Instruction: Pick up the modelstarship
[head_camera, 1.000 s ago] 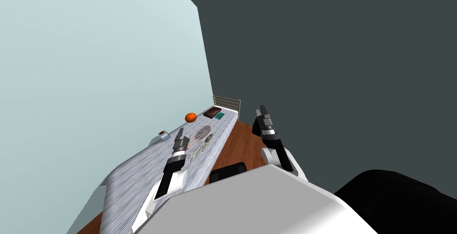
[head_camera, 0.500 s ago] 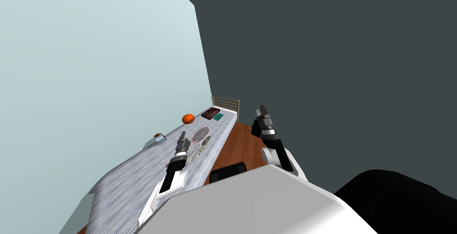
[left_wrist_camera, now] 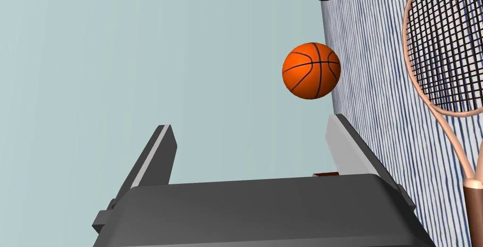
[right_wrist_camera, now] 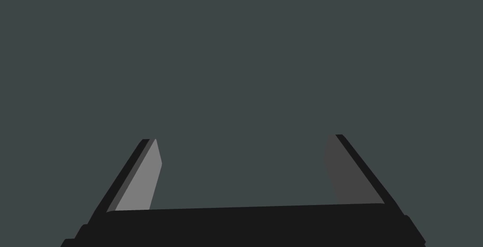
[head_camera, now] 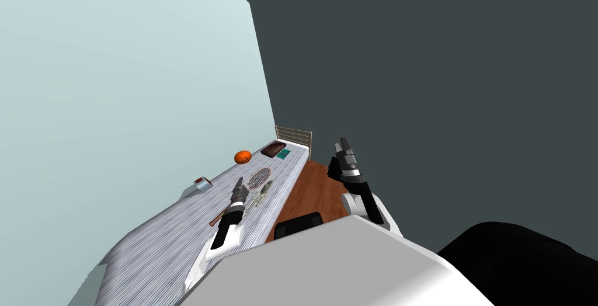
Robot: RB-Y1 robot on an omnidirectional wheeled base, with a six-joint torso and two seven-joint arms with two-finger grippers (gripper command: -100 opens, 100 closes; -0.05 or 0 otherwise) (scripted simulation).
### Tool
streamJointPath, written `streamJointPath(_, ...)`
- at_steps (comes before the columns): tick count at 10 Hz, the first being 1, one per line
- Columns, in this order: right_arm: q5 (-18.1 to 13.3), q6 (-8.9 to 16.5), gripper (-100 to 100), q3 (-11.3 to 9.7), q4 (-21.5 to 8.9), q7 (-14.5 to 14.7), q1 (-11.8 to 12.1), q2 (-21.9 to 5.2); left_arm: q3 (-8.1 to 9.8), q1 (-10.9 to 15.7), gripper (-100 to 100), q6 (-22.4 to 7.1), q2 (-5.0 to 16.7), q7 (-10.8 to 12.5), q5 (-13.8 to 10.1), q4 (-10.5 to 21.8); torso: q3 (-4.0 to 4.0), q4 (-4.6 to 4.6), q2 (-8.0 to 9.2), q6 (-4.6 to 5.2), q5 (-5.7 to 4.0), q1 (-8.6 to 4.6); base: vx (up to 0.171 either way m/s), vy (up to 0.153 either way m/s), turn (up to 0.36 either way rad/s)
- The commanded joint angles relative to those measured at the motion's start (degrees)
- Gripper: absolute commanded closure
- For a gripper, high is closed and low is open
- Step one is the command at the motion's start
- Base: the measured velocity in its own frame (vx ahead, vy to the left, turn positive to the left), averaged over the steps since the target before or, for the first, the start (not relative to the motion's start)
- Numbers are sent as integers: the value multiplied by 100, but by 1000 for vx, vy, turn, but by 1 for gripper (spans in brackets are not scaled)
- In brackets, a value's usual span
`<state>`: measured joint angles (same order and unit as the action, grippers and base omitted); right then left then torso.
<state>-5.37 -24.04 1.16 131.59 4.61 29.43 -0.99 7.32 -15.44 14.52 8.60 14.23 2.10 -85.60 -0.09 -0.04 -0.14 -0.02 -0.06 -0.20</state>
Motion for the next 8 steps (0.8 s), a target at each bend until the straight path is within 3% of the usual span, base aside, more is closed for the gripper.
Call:
streamJointPath(1,0,0,0,0,0,0,0,0,72,91,-100,-219,52,80,-25,286,0,0,0,0,0,0,57,-81,-34)
streamJointPath(3,0,0,0,0,0,0,0,0,72,91,-100,-219,52,80,-25,379,-2,0,-5,0,-2,-2,43,-38,1)
streamJointPath(7,0,0,0,0,0,0,0,0,225,324,-100,-474,136,214,-66,1111,-2,0,-6,1,0,2,52,-49,-19)
streamJointPath(8,0,0,0,0,0,0,0,0,225,324,-100,-474,136,214,-66,1130,-3,-1,-5,0,0,1,23,-32,4)
